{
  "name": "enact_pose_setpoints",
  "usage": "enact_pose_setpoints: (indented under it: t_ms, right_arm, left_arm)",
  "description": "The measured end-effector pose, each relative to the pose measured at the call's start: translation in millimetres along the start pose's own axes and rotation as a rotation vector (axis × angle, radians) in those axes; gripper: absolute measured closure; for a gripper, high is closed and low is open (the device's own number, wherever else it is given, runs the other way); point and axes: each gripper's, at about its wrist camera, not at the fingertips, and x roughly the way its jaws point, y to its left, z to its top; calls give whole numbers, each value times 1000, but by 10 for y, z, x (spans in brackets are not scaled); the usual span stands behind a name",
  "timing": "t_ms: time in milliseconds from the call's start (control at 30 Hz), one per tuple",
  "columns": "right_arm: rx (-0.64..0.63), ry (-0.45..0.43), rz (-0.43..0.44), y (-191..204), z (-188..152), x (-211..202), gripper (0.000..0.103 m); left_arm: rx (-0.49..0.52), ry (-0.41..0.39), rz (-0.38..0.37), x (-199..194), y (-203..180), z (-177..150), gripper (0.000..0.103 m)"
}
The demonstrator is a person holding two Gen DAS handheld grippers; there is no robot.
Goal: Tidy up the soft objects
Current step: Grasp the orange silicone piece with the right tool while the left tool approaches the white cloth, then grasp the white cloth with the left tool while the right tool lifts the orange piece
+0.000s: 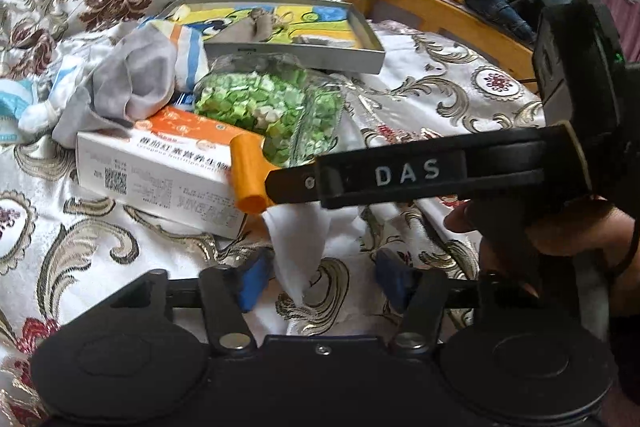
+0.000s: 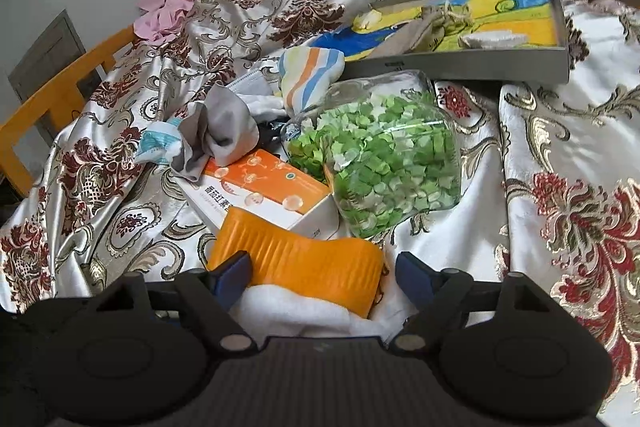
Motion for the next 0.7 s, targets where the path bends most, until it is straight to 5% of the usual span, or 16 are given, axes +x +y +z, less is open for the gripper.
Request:
enact_pose_setpoints:
  t_ms: [500,700]
  right_arm:
    - [55,38,-8,-68,-33,65,51]
    - [39,42,-34,-47,-43,71,64]
  left_arm:
    - [-104,-31,1,20,147,17,65]
    - [-99,-18,11,36,141,3,87]
